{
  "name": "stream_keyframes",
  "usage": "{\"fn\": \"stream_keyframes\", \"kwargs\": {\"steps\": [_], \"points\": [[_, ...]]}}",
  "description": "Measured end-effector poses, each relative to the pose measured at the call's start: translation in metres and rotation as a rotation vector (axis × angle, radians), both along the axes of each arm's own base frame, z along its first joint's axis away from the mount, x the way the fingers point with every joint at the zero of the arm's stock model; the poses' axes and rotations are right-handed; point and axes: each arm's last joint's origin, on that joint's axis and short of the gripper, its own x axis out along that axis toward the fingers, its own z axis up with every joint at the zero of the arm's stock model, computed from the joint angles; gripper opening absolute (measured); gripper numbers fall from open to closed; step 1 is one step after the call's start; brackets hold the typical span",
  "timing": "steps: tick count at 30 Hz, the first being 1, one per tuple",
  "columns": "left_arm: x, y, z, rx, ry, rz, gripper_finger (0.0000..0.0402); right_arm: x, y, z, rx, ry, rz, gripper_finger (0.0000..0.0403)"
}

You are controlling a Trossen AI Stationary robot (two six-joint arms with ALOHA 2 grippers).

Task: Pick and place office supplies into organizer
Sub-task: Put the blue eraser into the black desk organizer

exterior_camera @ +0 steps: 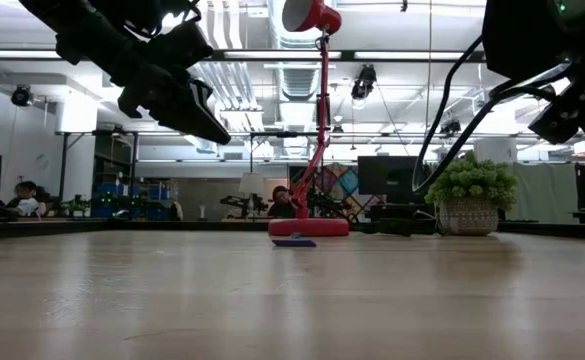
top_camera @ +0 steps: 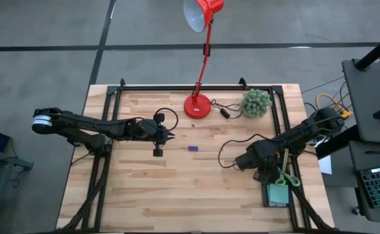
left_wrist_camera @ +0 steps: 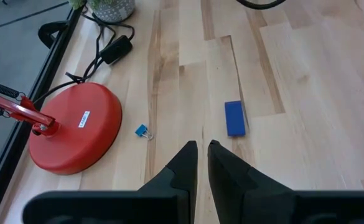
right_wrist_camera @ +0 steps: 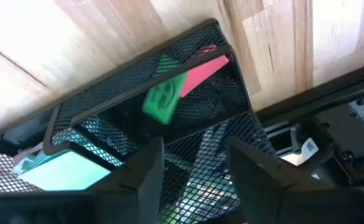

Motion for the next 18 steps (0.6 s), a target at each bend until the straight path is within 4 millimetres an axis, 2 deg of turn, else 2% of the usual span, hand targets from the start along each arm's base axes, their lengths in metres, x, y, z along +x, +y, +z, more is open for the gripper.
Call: {"fn": "stream_keyframes", "kwargs": {"steps": [5,10,14,18], "points": [[0.000,0.000,0.000,0.000,0.000,0.000,0.0022,0.002,-0.002,0.000,-0.005,-0.015,-0.001,0.0186],[0.000,0.000,0.001,0.001,-0.002,-0.001,0.0022,0.017,-0.005,0.008,-0.103,-0.155,0.048,0.0183],[0.001,0.000,0.002,0.002,-0.010,-0.002,0.0022,0.042,-0.006,0.020,-0.156,-0.390,0.122,0.0176],[0.001,0.000,0.002,0.003,-0.012,-0.002,0.0022,0.081,-0.003,0.035,-0.149,-0.771,0.227,0.0171]]}}
